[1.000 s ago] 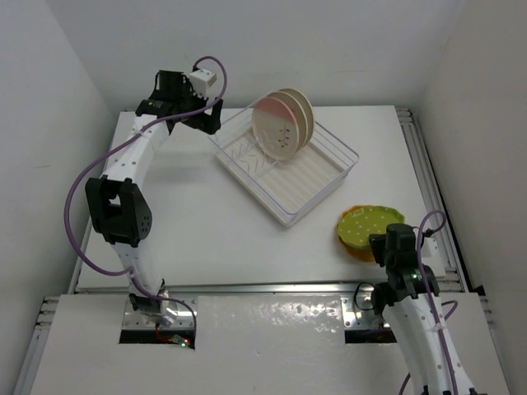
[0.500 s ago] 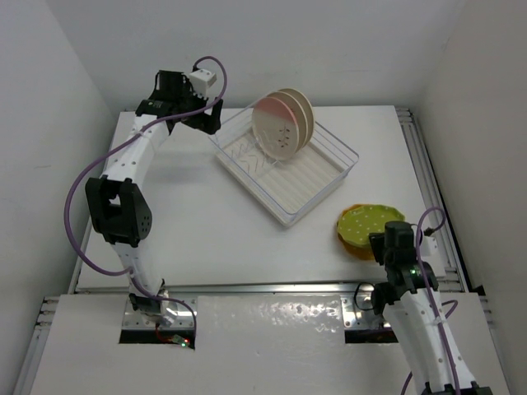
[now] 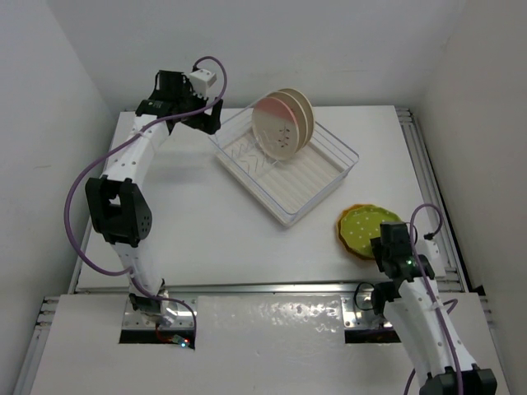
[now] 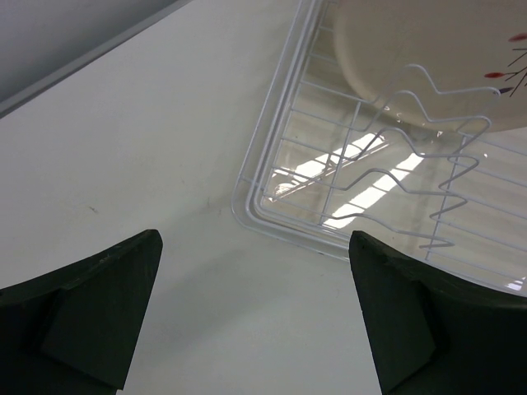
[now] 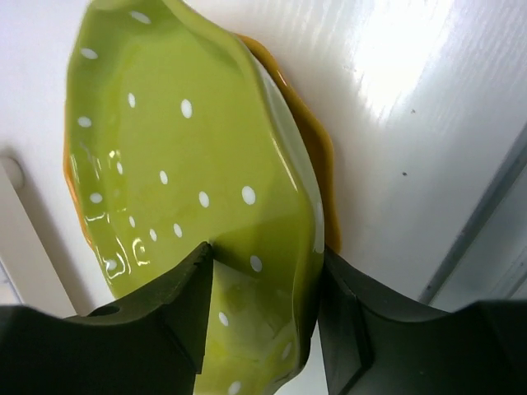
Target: Unload the plates from the dish rack
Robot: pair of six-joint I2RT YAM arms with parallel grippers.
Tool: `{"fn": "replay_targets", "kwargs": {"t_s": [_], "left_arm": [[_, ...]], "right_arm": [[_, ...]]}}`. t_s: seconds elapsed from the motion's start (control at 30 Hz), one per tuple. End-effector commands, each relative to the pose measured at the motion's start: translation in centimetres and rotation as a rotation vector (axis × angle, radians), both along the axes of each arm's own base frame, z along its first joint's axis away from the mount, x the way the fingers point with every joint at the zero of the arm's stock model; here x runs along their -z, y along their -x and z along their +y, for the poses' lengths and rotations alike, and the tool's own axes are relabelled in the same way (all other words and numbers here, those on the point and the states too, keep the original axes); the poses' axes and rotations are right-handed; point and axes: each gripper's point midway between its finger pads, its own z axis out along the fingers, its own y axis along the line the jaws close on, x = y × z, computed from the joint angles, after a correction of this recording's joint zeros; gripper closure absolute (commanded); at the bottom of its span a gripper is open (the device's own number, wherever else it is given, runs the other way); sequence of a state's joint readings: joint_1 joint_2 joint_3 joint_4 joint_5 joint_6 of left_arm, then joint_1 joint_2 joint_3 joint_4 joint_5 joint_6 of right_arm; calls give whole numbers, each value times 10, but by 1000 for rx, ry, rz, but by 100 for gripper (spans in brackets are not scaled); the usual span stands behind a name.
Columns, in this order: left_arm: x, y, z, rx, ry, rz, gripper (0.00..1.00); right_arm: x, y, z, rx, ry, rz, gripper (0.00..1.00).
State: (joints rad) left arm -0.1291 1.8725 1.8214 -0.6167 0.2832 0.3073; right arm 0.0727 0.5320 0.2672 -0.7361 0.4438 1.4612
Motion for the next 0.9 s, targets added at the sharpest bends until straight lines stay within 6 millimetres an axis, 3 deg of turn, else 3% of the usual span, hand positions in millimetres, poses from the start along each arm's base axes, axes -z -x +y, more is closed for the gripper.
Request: {"fn": "replay_targets", "kwargs": {"t_s": [0.0,0.13,0.4,0.87], "left_arm": [[-22,-8,2,-7,5,-71,5],[-19,-7,4,-17,-6,-66,5],[-19,-8,4,-15,-6,-71,5],[-19,-12,3,-11,-5,-74,5]], "right_arm": [[-2,-1,-12,10,75,24,53],[1,-3,-13,10,78,29,52],[5,4,-10,-16,75,89,33],[-39,5,-5,-230,138,256,15]]}}
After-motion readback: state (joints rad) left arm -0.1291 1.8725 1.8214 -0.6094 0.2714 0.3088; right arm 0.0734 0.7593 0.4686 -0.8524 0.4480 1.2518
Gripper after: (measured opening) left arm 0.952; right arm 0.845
